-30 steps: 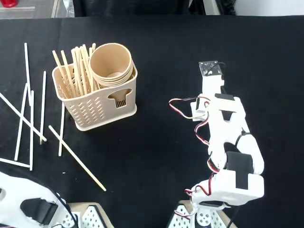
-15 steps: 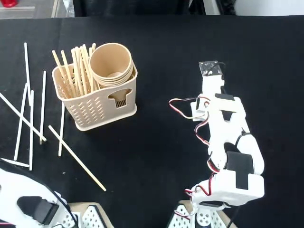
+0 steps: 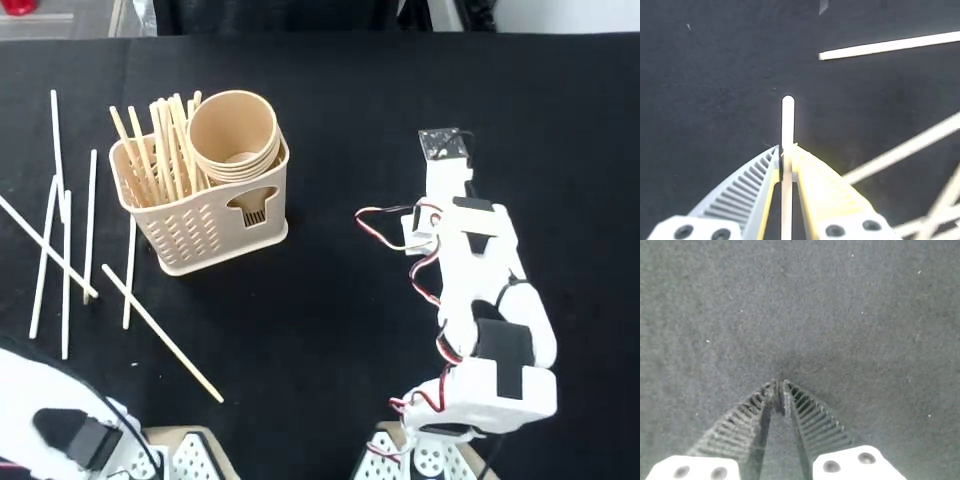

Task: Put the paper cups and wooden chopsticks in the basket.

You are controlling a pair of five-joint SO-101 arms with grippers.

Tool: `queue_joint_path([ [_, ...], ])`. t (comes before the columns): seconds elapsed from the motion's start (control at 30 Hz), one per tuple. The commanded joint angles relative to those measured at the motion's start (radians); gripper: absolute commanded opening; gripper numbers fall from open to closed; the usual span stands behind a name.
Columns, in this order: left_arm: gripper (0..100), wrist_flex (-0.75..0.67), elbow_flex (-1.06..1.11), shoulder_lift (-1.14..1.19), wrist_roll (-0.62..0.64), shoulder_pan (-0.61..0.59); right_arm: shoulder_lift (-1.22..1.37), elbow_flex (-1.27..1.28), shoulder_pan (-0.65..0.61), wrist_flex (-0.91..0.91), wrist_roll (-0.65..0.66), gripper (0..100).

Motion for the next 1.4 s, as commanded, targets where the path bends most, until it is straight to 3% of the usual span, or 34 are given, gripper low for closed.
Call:
queue_joint_path([
  [0.0,3,0.129,-0.306,-0.123,0.005,0.054,-0.013,-0.005,0.008,-0.006,0.009,1.2],
  [0.13,3,0.127,-0.401,-0.216,0.02,0.091,-0.013,-0.005,0.008,-0.006,0.009,1.2],
  [0.33,3,0.129,-0.352,-0.399,0.04,0.133,-0.013,-0.005,0.008,-0.006,0.009,1.2],
  [0.5,3,0.126,0.024,-0.667,0.068,0.176,-0.013,-0.005,0.008,-0.006,0.009,1.2],
  [0.7,3,0.04,0.415,-1.042,0.077,0.375,-0.013,-0.005,0.008,-0.006,0.009,1.2],
  [0.83,3,-0.218,0.627,-1.261,0.175,0.479,-0.012,-0.005,0.008,-0.006,0.009,1.2],
  [1.0,3,-0.66,0.961,-1.49,0.261,0.585,-0.012,-0.005,0.008,-0.006,0.009,1.3],
  [1.2,3,-1.252,1.529,-1.784,0.249,0.745,-0.012,-0.005,0.008,-0.006,0.009,1.3],
  [1.3,3,-1.571,1.801,-1.944,0.153,0.828,-0.012,-0.005,0.008,-0.006,0.009,1.3],
  [1.37,3,-1.699,1.914,-2.001,0.068,0.892,-0.012,-0.005,0.008,-0.006,0.009,1.3],
])
